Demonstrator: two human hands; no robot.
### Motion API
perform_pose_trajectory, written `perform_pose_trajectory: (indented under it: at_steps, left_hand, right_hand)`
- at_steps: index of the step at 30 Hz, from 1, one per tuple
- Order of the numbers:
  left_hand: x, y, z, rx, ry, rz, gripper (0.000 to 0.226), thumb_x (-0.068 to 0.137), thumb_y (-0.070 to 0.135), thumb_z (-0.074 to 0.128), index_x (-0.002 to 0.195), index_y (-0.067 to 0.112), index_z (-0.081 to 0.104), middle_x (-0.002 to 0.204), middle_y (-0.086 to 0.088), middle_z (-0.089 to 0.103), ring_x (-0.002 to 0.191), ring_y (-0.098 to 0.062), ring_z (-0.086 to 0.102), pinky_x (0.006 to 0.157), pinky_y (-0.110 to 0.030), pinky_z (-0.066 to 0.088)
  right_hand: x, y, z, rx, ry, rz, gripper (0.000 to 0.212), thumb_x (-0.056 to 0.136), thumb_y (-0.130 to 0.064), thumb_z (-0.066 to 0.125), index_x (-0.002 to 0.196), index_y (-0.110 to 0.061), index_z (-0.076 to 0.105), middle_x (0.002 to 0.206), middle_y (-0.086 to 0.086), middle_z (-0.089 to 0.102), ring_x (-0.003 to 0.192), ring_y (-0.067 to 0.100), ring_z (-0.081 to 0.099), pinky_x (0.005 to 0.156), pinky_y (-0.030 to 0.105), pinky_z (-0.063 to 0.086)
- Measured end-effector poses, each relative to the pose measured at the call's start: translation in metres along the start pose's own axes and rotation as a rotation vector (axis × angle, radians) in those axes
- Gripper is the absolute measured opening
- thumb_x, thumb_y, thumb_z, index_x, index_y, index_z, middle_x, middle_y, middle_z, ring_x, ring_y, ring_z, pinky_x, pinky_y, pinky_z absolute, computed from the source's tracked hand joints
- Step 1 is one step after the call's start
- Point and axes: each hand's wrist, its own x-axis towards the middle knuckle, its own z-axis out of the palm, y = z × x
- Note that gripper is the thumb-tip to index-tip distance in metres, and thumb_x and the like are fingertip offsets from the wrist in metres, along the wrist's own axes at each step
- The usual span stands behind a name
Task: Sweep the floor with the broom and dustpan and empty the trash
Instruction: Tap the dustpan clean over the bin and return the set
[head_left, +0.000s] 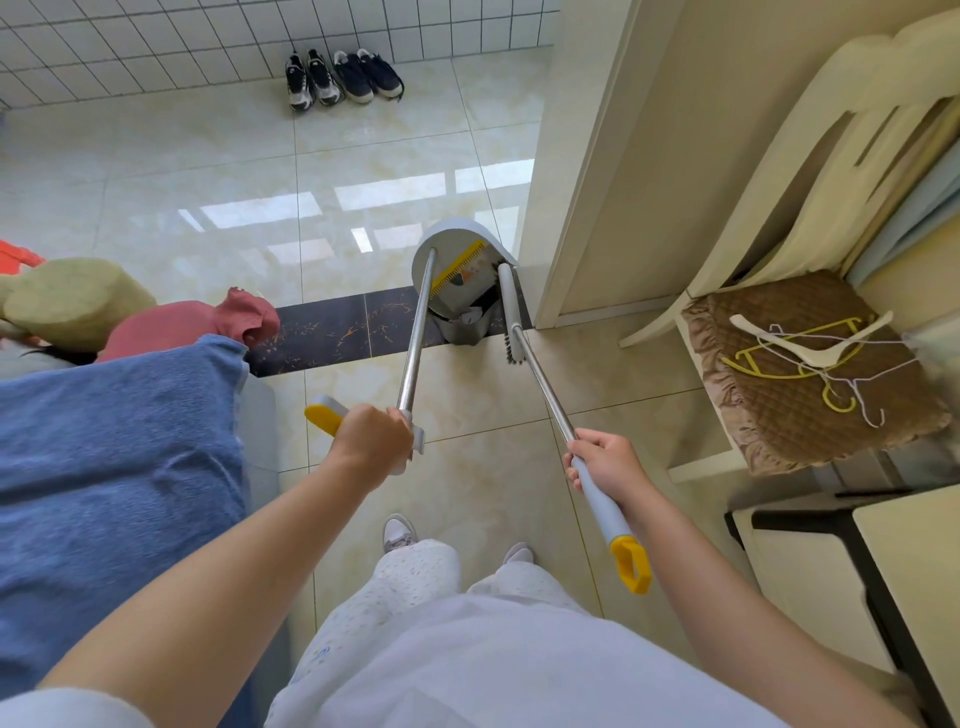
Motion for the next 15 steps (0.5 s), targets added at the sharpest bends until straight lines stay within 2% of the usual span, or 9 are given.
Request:
perform_pose_trajectory:
  at_steps: [1,3,5,8,11,15]
  left_hand:
    - [0.001,-0.002,-0.001,-0.031,0.008,-0.016,0.038,0.097,0.013,0.042,0.132,0.0,0.04,0.059,-0.005,0.027,0.081,-0.018,0.065,0.042,-0.025,0.021]
    - [0.002,-0.007,-0.003,-0.102,0.032,-0.056,0.029,0.095,0.014,0.043,0.123,0.004,0.046,0.063,-0.001,0.043,0.08,-0.018,0.067,0.045,-0.024,0.028]
    - [0.002,-0.014,-0.008,-0.163,0.069,-0.094,0.021,0.092,0.014,0.046,0.112,0.008,0.05,0.071,0.002,0.053,0.077,-0.019,0.067,0.048,-0.024,0.032]
    - [0.003,-0.027,-0.022,-0.296,0.105,-0.16,0.02,0.087,0.015,0.047,0.106,0.012,0.052,0.076,0.001,0.055,0.07,-0.022,0.061,0.05,-0.027,0.032]
    - [0.002,-0.042,-0.038,-0.428,0.162,-0.234,0.019,0.084,0.016,0.048,0.1,0.015,0.057,0.075,0.001,0.053,0.061,-0.023,0.053,0.052,-0.027,0.034]
    - [-0.005,-0.071,-0.055,-0.63,0.226,-0.329,0.016,0.081,0.019,0.052,0.094,0.012,0.059,0.075,-0.003,0.058,0.061,-0.023,0.055,0.049,-0.027,0.034]
  right_hand:
    - [0.0,0.0,0.001,-0.001,-0.002,0.0,0.033,0.092,0.003,0.047,0.121,0.019,0.045,0.066,0.011,0.047,0.041,0.012,0.042,0.037,0.017,0.04]
    - [0.0,-0.002,0.003,0.008,-0.008,-0.003,0.029,0.092,0.003,0.047,0.117,0.018,0.049,0.067,0.011,0.047,0.04,0.011,0.042,0.037,0.017,0.04]
    - [0.0,-0.005,0.006,0.011,-0.028,-0.014,0.019,0.092,0.002,0.047,0.104,0.012,0.057,0.069,0.011,0.047,0.041,0.012,0.043,0.037,0.017,0.04]
    - [0.0,-0.014,0.012,0.001,-0.051,-0.046,0.007,0.091,0.002,0.048,0.089,-0.001,0.054,0.067,0.011,0.048,0.043,0.014,0.043,0.037,0.017,0.041]
    - [-0.001,-0.026,0.015,-0.036,-0.062,-0.077,0.008,0.091,0.001,0.048,0.086,-0.002,0.054,0.067,0.01,0.049,0.048,0.016,0.044,0.038,0.018,0.042]
    - [-0.008,-0.04,0.013,-0.084,-0.072,-0.117,0.011,0.087,0.003,0.048,0.079,-0.001,0.055,0.066,0.012,0.048,0.042,0.013,0.044,0.038,0.018,0.04]
